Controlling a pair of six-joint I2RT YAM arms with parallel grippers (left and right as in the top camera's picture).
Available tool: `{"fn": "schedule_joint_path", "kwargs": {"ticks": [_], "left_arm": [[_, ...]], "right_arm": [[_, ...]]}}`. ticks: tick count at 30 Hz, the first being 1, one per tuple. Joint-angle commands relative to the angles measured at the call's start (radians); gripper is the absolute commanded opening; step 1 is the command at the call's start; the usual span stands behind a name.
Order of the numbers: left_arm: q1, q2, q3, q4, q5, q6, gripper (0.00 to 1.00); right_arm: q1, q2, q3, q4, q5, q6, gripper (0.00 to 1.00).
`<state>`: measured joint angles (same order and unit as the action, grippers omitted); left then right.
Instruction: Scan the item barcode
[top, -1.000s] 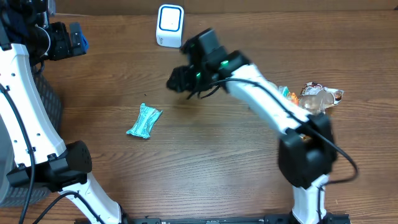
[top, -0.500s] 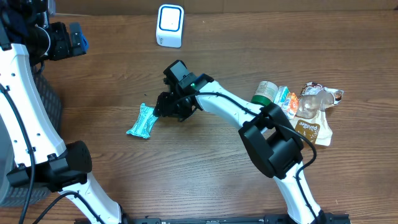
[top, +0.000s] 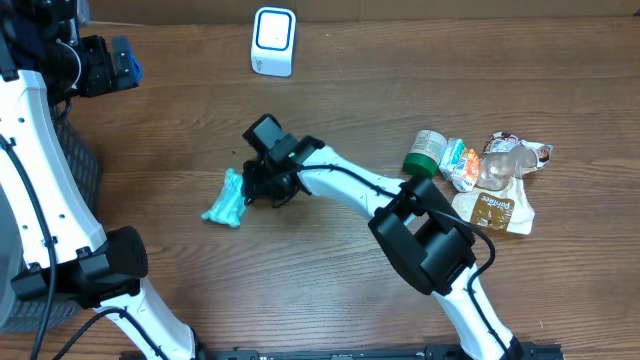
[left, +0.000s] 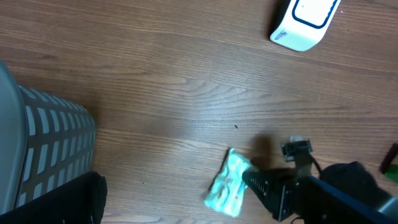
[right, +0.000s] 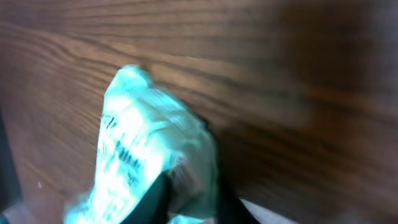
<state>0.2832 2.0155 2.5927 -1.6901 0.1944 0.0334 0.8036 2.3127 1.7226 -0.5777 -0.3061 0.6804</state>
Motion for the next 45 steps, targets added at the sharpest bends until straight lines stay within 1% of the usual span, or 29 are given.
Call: {"fn": "schedule_joint_path", "kwargs": {"ticks": [1,3,6,7,9,11,13,14,15,16,18,20,21,22,24,25,26,29,33,37,45], "left_arm": [[-0.003,-0.013,0.014,0.001,0.001,0.012,1.00],[-0.003,-0.013,0.014,0.001,0.001,0.012,0.99],[-0.003,-0.013,0.014,0.001,0.001,0.012,1.00],[-0.003,-0.013,0.014,0.001,0.001,0.012,1.00],[-0.003,-0.013,0.014,0.001,0.001,0.012,1.00],[-0.003,-0.013,0.014,0.001,0.001,0.012,1.00],[-0.003,-0.013,0.014,0.001,0.001,0.012,1.00],[-0.003,-0.013,0.014,0.001,0.001,0.012,1.00],[-0.003,-0.013,0.014,0.001,0.001,0.012,1.00],[-0.003,-0.013,0.014,0.001,0.001,0.012,0.99],[-0.003,-0.013,0.014,0.001,0.001,0.012,1.00],[-0.003,-0.013,0.014,0.001,0.001,0.012,1.00],[-0.003,-0.013,0.014,0.001,0.001,0.012,1.00],[-0.003,-0.013,0.014,0.001,0.001,0.012,0.99],[-0.003,-0.013,0.014,0.001,0.001,0.012,1.00],[-0.003,-0.013,0.014,0.001,0.001,0.012,1.00],[-0.003,-0.013,0.014,0.001,0.001,0.012,1.00],[-0.003,-0.013,0.014,0.001,0.001,0.012,1.00],[-0.003,-0.013,0.014,0.001,0.001,0.012,1.00],[-0.003,-0.013,0.014,0.001,0.001,0.012,1.00],[-0.003,-0.013,0.014,0.001,0.001,0.012,1.00]], "right_arm": [[0.007,0.005,-0.016,-0.018,0.048,-0.006,0.09],[-0.003,0.005,-0.014,-0.020,0.047,-0.051,0.04],[-0.035,-0.003,0.007,-0.030,0.016,-0.164,0.04],[-0.050,-0.009,0.021,-0.035,-0.016,-0.235,0.04],[-0.084,-0.023,0.053,-0.058,-0.092,-0.425,0.04],[-0.115,-0.041,0.084,-0.102,-0.111,-0.599,0.04],[-0.143,-0.058,0.113,-0.148,-0.090,-0.704,0.04],[-0.157,-0.063,0.124,-0.163,-0.078,-0.729,0.09],[-0.177,-0.070,0.137,-0.179,-0.068,-0.738,0.32],[-0.192,-0.075,0.145,-0.188,-0.070,-0.737,0.45],[-0.220,-0.080,0.161,-0.213,-0.072,-0.722,0.51],[-0.244,-0.084,0.184,-0.250,-0.087,-0.652,0.51],[-0.253,-0.084,0.196,-0.270,-0.109,-0.622,0.49],[-0.259,-0.086,0.205,-0.291,-0.140,-0.596,0.42],[-0.262,-0.092,0.215,-0.320,-0.208,-0.560,0.26],[-0.262,-0.096,0.215,-0.329,-0.240,-0.540,0.21],[-0.256,-0.097,0.215,-0.336,-0.262,-0.518,0.14],[-0.223,-0.096,0.214,-0.364,-0.261,-0.463,0.04],[-0.164,-0.088,0.210,-0.399,-0.110,-0.315,0.04],[-0.104,-0.079,0.179,-0.387,0.023,-0.190,0.04],[-0.058,-0.077,-0.010,-0.216,0.132,-0.073,0.04]]}}
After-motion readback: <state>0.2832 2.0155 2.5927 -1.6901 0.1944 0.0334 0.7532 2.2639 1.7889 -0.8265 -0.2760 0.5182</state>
